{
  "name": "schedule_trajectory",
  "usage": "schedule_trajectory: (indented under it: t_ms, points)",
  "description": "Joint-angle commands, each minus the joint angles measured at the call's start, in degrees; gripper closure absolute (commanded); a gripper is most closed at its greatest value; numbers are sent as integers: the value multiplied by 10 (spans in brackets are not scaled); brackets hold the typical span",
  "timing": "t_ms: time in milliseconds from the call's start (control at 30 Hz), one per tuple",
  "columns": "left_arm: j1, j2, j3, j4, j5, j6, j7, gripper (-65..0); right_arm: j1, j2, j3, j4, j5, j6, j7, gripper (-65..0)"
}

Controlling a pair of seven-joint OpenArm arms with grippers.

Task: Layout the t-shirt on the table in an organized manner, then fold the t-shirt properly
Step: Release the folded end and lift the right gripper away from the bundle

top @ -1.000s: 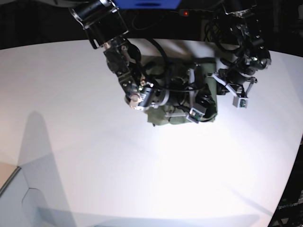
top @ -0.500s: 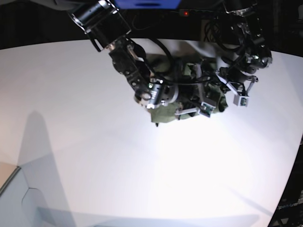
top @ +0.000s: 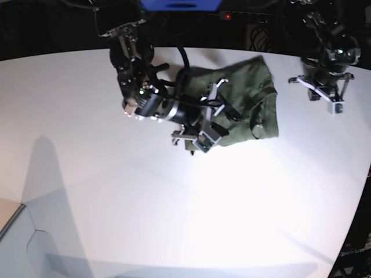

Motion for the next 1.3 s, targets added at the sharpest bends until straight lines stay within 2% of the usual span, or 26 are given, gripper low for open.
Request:
schedule_trajectory:
  t_ms: [0, 100, 167, 233, 333, 400, 500, 600, 967, 1133, 1200, 1267]
  points:
    - [3, -3, -9, 16, -8, -1, -6, -1, 1, -6, -2, 9, 12, 6, 18, -199]
    - [5, -11, -20, 33, -8, -2, -6, -1, -11, -8, -2, 6, 10, 6, 19, -119]
    - [5, -10, -21, 36, -8, -2, 6, -1, -8, -10, -2, -8, 12, 6, 19, -91]
    - [5, -10, -22, 46, -23, -6, 29, -1, 4, -14, -4, -22, 12, 6, 19, -85]
    - [5, -10, -22, 63, -74, -61, 74, -1, 42, -14, -1, -57, 10, 6, 19, -85]
    - [5, -9, -22, 80, -88, -86, 96, -1, 69, -13, 1, -83, 10, 6, 19, -85]
    - [5, -5, -22, 104, -89, -93, 118, -1, 100, 5, 1, -114, 12, 6, 20, -85]
    - [14, -5, -22, 115, -92, -93, 127, -3, 132, 7, 1, -167, 12, 6, 25, -84]
    - [33, 7, -23, 133, -102, -95, 133, -5, 152, 34, 1, -318, 11, 6, 185, -83]
    - [34, 7, -23, 144, -152, -95, 134, -8, 154, 36, 2, -294, 12, 6, 192, -82]
    - [39, 2, -23, 144, -170, -95, 134, -45, 138, 43, 3, -242, 12, 6, 185, -85]
    - [44, 2, -22, 144, -193, -95, 134, -136, 116, 48, 21, -170, 12, 6, 163, -85]
